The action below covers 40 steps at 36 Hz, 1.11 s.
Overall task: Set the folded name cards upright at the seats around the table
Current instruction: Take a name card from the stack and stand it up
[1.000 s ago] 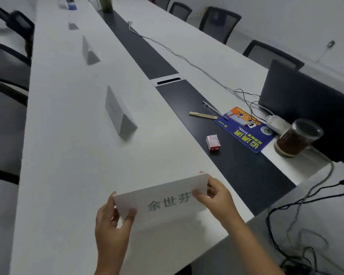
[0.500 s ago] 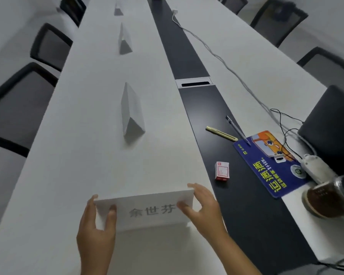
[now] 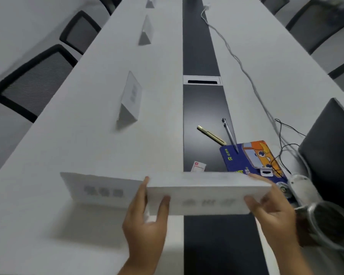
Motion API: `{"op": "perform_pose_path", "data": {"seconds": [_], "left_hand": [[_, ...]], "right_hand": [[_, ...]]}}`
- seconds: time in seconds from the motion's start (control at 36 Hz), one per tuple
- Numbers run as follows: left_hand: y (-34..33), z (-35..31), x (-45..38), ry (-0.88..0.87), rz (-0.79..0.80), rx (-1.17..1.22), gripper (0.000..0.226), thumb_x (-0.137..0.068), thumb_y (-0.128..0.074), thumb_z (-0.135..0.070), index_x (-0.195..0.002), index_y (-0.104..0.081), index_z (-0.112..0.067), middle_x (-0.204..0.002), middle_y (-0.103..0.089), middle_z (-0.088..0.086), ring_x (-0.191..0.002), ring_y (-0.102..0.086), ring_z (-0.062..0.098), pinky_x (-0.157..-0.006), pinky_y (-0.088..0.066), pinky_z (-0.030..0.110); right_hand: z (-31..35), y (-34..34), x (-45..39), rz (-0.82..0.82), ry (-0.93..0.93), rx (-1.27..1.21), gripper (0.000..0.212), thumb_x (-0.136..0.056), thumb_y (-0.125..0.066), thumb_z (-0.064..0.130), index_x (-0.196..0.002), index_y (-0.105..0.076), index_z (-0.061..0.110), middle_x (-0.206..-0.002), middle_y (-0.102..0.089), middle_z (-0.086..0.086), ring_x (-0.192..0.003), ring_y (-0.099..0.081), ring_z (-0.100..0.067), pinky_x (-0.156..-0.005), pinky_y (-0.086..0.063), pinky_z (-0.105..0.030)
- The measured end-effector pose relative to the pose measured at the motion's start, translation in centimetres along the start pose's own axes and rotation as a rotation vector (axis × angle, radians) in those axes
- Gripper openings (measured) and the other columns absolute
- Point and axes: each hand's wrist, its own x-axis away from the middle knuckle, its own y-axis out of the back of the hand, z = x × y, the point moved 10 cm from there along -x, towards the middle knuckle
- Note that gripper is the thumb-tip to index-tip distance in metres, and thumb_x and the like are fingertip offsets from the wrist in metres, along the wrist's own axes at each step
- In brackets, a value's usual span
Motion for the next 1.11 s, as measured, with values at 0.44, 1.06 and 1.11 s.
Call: {"op": "perform_pose_path", "data": {"seconds": [0.44,1.06,1.11], "left_hand": [[-10.4,9.0,0.4,0.416,0.328,-0.178,0.054,-0.084,-0.056,-0.009,-0.132,-0.031,-0.012,-0.129,-0.048,0.012,-0.116,-0.048,0.025,-0.098,-0.046,0.041],[-16.1,9.7,-9.7,0.508,0.291,-0.145,0.066,-0.088,-0.049,-0.008,-0.141,-0.01,-0.015,-0.144,-0.032,0.012,-0.13,-0.036,0.028,-0.103,-0.037,0.04],[-15.7,9.8,-9.1,0.51,0.298,-0.155,0.066,-0.088,-0.05,-0.008,-0.141,-0.011,-0.014,-0.143,-0.033,0.013,-0.129,-0.038,0.028,-0.1,-0.04,0.039]], "right_hand": [[-10.1,-0.5,-2.2,0.047,-0.225,0.3,0.039,-0.077,-0.066,0.025,-0.111,-0.058,0.006,-0.104,-0.055,0.0,-0.098,-0.053,-0.016,-0.069,-0.047,-0.009],[-12.6,-5.3,-13.3,0.031,-0.31,0.183,0.035,-0.087,-0.053,0.015,-0.121,-0.049,0.012,-0.104,-0.053,-0.005,-0.094,-0.051,-0.015,-0.061,-0.043,-0.013],[-12.7,-5.1,-12.5,0.028,-0.303,0.179,0.033,-0.086,-0.054,0.013,-0.119,-0.05,0.013,-0.103,-0.052,-0.002,-0.097,-0.052,-0.016,-0.059,-0.046,-0.013]]}}
